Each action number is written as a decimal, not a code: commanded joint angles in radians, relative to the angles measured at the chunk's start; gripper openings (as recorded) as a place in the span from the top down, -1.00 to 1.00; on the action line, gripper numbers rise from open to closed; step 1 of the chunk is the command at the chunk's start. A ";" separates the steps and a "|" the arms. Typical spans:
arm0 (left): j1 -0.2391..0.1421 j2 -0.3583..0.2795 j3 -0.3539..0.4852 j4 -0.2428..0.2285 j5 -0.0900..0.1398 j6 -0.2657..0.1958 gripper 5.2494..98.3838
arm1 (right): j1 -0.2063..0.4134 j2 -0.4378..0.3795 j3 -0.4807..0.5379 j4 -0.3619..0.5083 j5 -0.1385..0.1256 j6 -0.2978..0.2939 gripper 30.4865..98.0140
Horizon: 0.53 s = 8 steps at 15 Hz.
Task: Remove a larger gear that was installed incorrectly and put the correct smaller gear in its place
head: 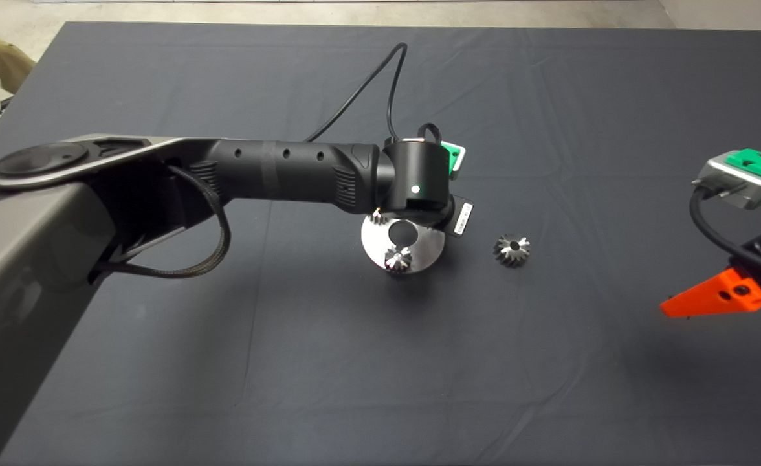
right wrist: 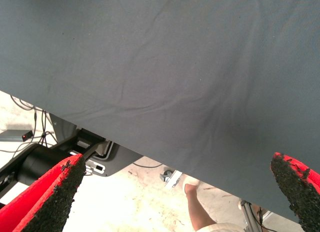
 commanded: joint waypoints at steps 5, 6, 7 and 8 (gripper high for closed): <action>-0.033 0.002 0.015 0.009 -0.007 -0.033 0.47 | 0.019 -0.001 0.002 0.029 -0.001 0.004 -0.99; -0.033 0.002 0.015 0.009 -0.007 -0.033 0.47 | 0.019 -0.001 0.002 0.029 -0.001 0.004 -0.99; -0.033 0.002 0.015 0.008 -0.009 -0.033 0.47 | 0.019 -0.001 0.002 0.029 -0.001 0.004 -0.99; -0.035 0.002 0.015 0.009 -0.016 -0.033 0.47 | 0.019 -0.001 0.002 0.029 -0.001 0.004 -0.99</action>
